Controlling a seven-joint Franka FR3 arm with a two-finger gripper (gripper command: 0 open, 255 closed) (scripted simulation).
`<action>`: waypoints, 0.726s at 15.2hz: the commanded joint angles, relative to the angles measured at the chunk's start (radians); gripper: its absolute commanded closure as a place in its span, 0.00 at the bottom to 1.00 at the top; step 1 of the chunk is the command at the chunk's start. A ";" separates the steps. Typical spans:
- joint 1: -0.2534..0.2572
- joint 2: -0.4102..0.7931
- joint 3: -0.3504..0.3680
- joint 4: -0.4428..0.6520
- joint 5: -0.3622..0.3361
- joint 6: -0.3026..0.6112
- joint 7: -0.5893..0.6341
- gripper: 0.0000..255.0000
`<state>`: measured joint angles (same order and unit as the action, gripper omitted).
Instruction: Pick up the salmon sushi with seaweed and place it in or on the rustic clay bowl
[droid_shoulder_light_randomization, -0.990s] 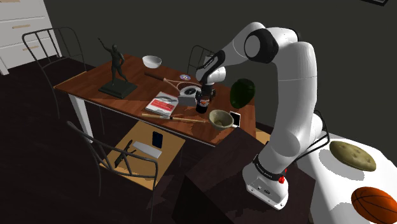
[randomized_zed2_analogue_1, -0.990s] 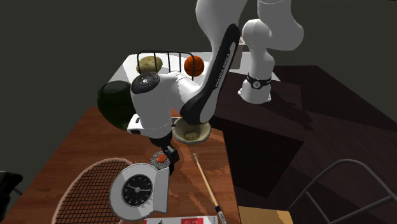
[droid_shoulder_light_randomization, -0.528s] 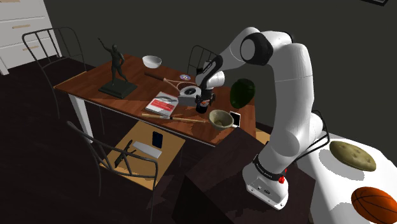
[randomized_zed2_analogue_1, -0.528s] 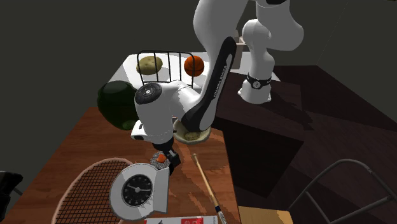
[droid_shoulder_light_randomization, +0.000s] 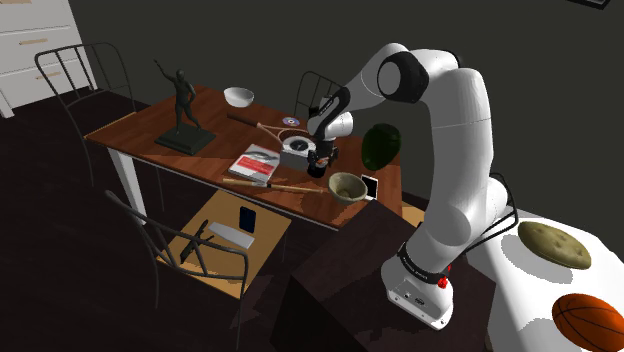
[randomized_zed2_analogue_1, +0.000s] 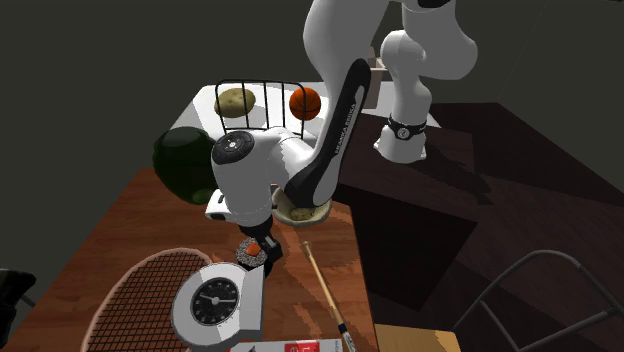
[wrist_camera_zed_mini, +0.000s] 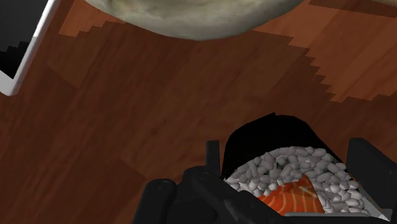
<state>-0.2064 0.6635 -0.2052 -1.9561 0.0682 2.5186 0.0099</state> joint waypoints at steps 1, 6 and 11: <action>0.000 0.000 0.000 0.000 0.000 0.000 0.000 1.00; 0.000 0.001 0.000 0.001 0.000 -0.001 0.000 1.00; 0.005 -0.035 -0.007 -0.010 -0.006 -0.025 0.002 1.00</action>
<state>-0.2027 0.6438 -0.2091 -1.9588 0.0644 2.5006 0.0121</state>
